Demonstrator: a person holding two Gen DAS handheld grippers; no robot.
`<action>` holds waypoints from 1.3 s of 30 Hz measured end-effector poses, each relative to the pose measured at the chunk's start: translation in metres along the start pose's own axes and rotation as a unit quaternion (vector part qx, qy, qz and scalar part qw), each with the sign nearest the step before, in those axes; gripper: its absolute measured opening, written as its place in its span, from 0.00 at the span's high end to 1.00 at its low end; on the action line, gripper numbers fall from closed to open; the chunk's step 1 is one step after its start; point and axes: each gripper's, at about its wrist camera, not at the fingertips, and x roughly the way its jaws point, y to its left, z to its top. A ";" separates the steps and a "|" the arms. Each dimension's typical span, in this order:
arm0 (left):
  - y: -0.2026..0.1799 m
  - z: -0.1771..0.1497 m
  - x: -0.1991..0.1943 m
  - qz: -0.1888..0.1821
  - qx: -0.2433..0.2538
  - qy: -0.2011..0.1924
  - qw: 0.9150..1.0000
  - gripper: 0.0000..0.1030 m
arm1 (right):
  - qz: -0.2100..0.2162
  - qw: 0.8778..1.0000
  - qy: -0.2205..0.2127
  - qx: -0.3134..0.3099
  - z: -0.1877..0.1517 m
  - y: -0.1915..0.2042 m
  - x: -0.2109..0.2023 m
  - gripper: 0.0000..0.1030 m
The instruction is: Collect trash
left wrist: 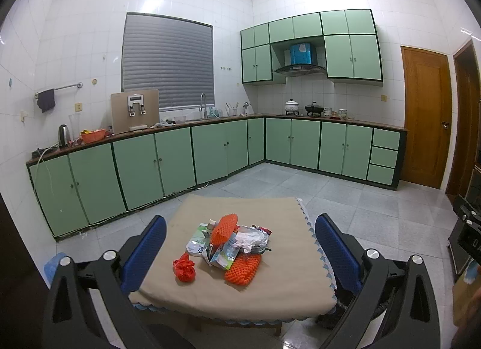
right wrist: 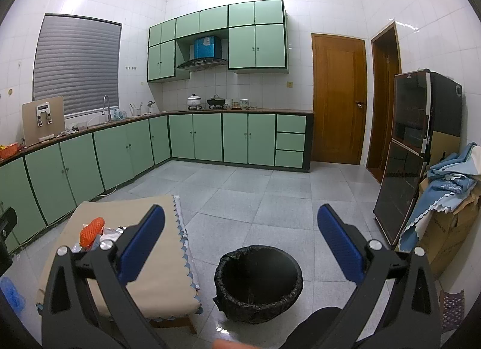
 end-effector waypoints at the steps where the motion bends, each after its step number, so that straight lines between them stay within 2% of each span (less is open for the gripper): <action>1: 0.000 0.000 0.001 0.000 0.001 0.001 1.000 0.06 | -0.001 1.000 0.000 -0.001 0.000 0.001 0.000 0.05; 39: 0.002 0.004 -0.001 -0.006 -0.001 0.002 1.000 0.06 | 0.003 1.000 -0.006 -0.021 0.001 0.011 -0.002 0.05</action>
